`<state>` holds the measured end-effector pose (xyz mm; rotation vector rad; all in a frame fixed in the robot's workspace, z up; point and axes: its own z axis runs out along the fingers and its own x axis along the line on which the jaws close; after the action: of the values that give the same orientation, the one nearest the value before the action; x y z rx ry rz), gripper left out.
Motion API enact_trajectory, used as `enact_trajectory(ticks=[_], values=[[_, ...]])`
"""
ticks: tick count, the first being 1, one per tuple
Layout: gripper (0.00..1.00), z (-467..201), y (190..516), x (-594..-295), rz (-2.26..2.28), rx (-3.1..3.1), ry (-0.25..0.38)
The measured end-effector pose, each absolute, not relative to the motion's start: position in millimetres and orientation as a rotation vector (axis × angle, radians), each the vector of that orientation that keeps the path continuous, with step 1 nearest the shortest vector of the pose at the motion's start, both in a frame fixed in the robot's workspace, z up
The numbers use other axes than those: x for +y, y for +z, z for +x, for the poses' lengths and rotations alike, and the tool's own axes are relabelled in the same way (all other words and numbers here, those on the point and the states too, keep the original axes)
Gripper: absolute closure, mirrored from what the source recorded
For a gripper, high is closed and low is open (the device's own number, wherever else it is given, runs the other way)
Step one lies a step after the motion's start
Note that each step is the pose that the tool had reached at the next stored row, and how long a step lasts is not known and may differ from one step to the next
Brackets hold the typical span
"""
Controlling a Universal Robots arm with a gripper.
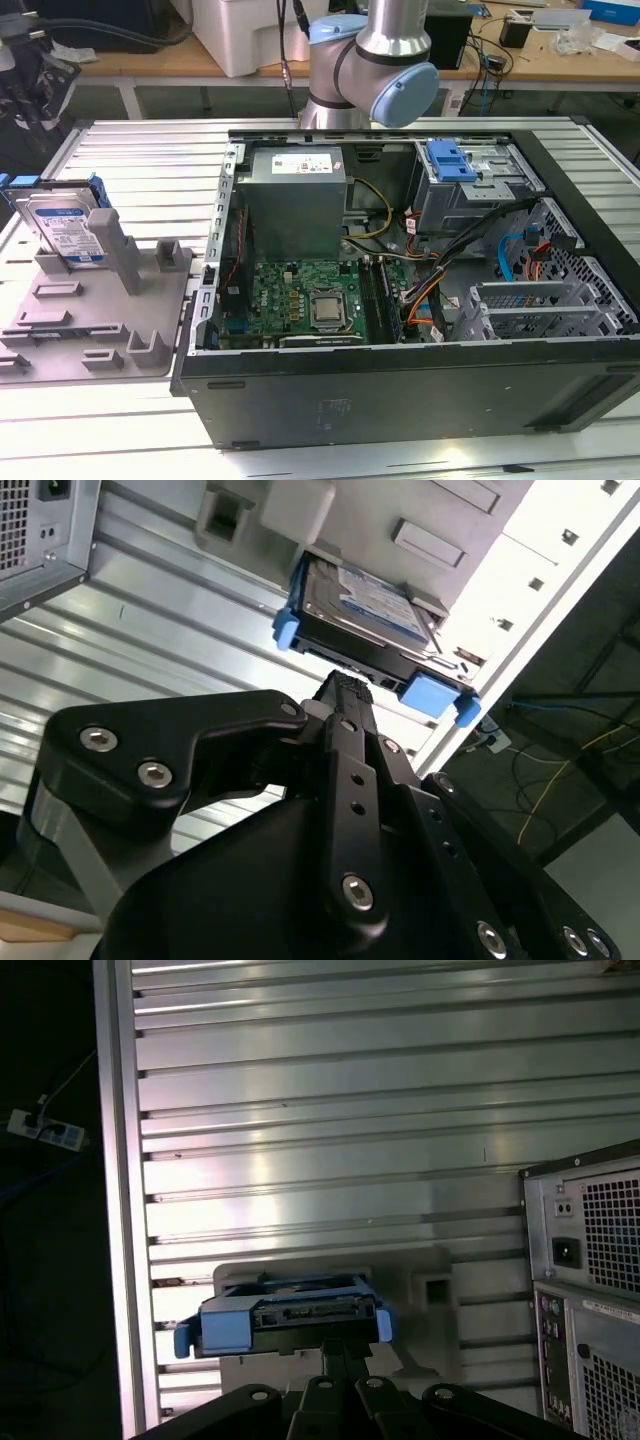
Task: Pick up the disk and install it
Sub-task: 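Reach for the disk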
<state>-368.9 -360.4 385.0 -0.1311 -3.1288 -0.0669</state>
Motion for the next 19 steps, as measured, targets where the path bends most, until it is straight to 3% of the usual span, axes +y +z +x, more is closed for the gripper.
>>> enact_trajectory(ticks=[19], values=[[0.89, -408.9, 381.9, -355.6, -0.150, -3.114, -0.075]])
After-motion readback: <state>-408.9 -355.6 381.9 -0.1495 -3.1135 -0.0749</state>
